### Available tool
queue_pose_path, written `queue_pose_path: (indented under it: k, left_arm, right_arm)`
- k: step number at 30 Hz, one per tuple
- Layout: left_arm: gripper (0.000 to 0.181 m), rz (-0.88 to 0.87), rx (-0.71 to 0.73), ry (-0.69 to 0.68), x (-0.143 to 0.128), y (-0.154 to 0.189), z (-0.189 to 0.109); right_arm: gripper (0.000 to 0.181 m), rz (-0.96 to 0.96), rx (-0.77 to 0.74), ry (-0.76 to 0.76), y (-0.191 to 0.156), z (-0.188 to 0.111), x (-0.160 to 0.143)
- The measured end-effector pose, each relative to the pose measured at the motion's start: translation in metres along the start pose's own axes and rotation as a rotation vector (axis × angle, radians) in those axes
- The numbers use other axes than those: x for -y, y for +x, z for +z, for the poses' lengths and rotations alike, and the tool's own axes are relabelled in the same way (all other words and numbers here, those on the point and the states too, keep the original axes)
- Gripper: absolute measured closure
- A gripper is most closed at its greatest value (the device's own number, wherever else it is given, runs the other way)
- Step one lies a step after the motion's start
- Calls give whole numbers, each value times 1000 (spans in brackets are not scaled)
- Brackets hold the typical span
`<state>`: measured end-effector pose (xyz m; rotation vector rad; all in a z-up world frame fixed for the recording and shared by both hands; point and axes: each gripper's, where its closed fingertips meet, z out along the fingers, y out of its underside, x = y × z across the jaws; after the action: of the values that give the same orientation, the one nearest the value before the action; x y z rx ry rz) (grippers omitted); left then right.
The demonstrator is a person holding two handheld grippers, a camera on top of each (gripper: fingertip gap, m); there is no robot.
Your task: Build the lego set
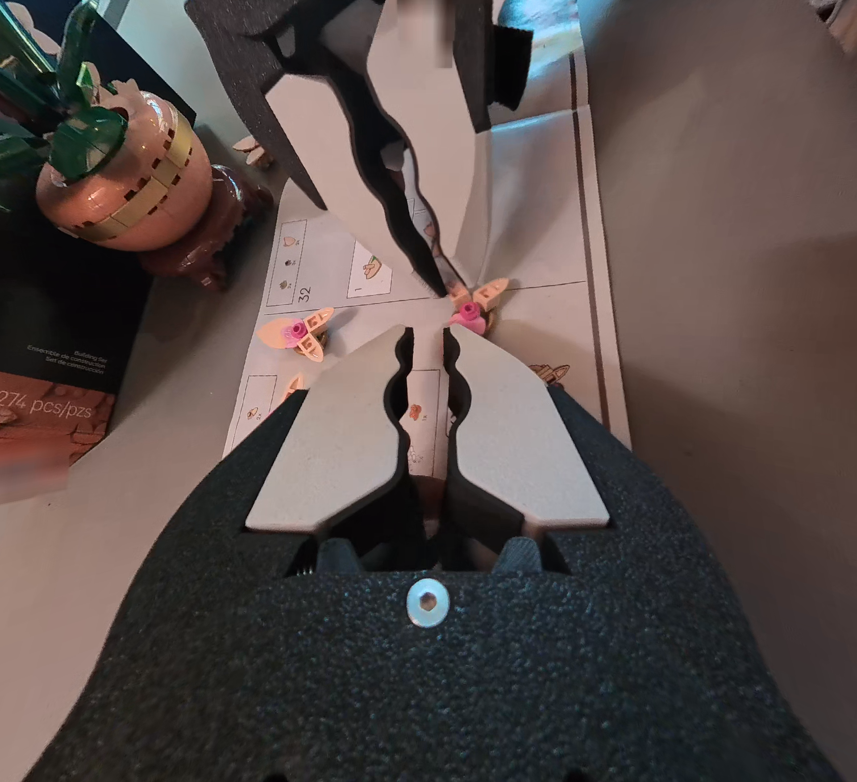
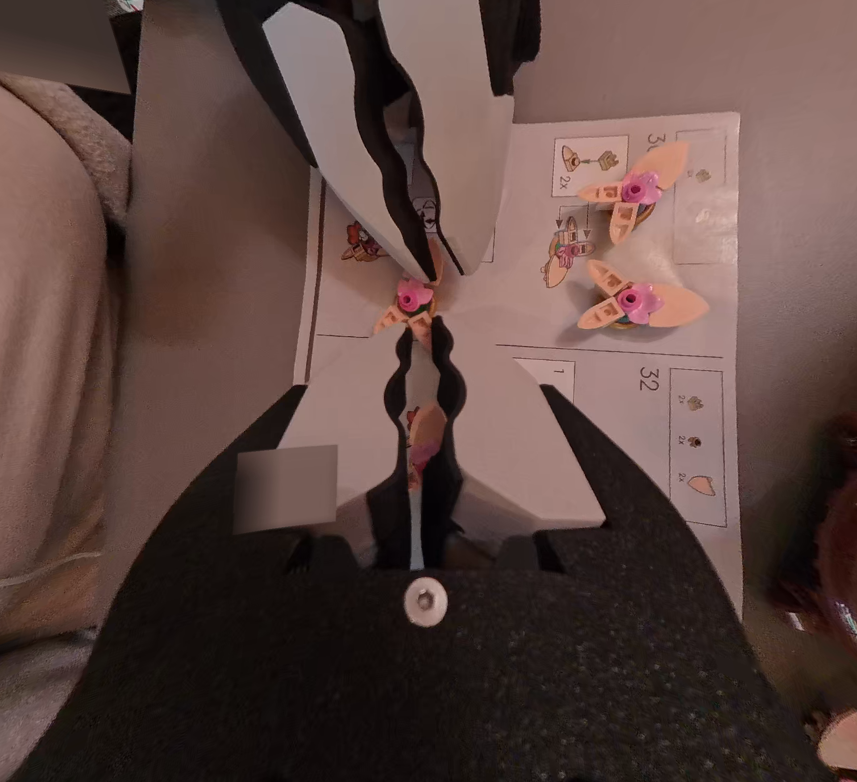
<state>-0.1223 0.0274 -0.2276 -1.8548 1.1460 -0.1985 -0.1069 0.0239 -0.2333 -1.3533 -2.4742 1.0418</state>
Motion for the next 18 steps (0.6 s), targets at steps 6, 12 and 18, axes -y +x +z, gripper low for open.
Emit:
queue_pose_path:
  k: [6, 12, 18]
  left_arm:
    - [169, 4, 0, -7, 0, -1, 2]
    - [169, 4, 5, -7, 0, -2, 3]
    - [170, 11, 10, -8, 0, -2, 3]
  right_arm:
    - [176, 105, 83, 38, -1, -3, 5]
    - [181, 99, 71, 8, 2, 2, 2]
    - [181, 73, 35, -27, 2, 3, 1]
